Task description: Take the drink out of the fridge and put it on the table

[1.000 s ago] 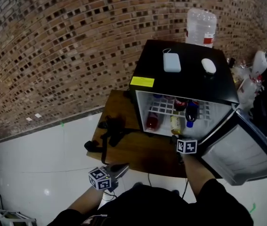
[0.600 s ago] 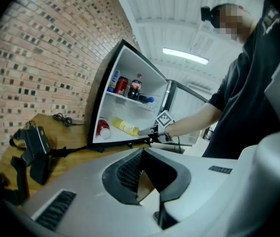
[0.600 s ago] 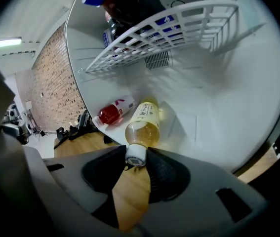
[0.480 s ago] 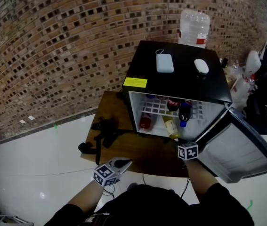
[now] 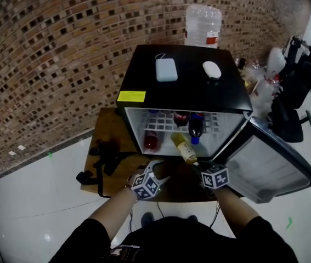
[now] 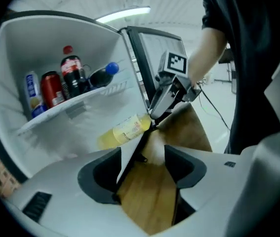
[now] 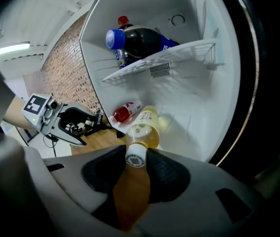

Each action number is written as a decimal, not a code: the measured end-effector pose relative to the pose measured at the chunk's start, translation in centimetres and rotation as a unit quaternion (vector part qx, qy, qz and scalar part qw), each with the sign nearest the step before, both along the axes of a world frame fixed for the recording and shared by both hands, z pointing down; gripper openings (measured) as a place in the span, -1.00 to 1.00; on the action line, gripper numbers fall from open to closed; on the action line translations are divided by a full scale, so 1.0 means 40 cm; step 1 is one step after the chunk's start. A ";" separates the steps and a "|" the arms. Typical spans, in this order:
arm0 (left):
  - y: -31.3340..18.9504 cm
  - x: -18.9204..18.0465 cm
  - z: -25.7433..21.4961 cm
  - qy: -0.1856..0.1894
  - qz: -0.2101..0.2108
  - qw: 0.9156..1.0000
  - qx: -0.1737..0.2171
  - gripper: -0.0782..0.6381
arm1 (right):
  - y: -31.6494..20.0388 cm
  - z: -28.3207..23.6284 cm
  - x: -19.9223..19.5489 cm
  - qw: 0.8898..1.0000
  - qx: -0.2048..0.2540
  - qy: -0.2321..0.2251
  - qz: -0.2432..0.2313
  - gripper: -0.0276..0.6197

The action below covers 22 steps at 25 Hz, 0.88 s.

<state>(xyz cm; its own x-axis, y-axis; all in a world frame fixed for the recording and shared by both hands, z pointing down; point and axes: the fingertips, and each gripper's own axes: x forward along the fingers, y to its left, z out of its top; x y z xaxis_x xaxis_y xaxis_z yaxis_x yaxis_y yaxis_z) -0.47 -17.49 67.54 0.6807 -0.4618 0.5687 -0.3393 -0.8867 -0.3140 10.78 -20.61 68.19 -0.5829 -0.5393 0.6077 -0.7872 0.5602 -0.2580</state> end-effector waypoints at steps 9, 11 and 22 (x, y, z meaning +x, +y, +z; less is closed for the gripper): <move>-0.170 0.172 0.093 -0.182 0.046 0.970 0.151 0.14 | 0.048 -0.073 -0.008 0.999 -0.013 -0.019 -0.042 -0.43; -0.188 0.181 0.086 -0.191 0.045 0.967 0.161 0.14 | 0.060 -0.091 -0.019 0.998 -0.012 -0.022 -0.060 -0.43; -0.164 0.194 0.062 -0.152 0.040 0.981 0.113 0.07 | 0.074 -0.218 -0.066 0.993 0.035 -0.038 -0.110 -0.43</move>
<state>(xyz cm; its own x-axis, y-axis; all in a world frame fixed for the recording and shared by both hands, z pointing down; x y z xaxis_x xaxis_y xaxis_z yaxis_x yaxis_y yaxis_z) 7.31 -24.06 70.02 0.5346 -0.5506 0.6411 -0.1312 -0.8034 -0.5807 8.13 -17.65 59.48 -0.7348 -0.4326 0.5225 -0.6228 0.7353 -0.2671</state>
